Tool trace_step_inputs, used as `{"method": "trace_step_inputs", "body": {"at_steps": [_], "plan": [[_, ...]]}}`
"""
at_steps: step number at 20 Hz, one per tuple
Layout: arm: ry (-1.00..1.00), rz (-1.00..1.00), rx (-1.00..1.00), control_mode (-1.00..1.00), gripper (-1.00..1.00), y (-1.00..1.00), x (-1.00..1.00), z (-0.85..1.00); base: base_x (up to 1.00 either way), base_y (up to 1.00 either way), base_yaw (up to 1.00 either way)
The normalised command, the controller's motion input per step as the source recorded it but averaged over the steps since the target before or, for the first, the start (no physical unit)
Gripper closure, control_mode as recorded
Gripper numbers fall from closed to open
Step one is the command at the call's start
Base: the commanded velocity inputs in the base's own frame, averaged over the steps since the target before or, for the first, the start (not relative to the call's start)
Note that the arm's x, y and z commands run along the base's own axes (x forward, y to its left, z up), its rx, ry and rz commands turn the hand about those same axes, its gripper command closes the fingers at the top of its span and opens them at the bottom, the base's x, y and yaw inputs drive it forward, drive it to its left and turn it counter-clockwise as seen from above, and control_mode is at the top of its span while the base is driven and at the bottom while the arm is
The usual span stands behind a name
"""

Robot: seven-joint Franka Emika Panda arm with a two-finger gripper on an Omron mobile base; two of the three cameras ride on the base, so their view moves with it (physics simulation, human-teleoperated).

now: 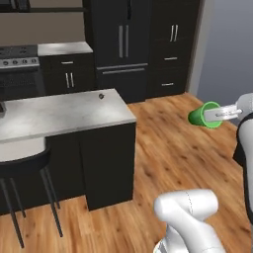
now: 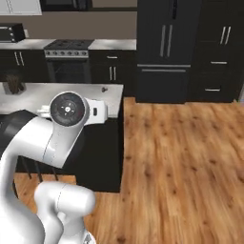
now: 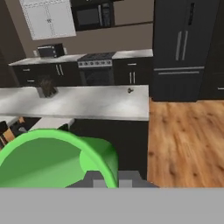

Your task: Open the cabinet directly in front. Then move the liquor and the cup to the dining counter with the jar on it.

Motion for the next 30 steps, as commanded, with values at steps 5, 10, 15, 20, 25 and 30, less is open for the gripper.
{"method": "trace_step_inputs", "body": {"at_steps": [5,10,15,20,25,30], "plan": [[0.00,0.00,0.00,1.00,1.00,0.00,0.00,0.00,0.60,0.95,0.00],[0.00,0.00,0.00,1.00,1.00,0.00,0.00,0.00,0.59,0.07,0.00],[0.00,0.00,0.00,1.00,1.00,0.00,0.00,0.00,0.93,0.01,0.00],[0.00,0.00,0.00,1.00,1.00,0.00,0.00,0.00,1.00,0.23,0.00],[0.00,0.00,0.00,1.00,1.00,0.00,0.00,0.00,0.64,0.31,0.08],[0.00,0.00,0.00,1.00,1.00,0.00,0.00,0.00,0.07,0.67,0.23]]}}
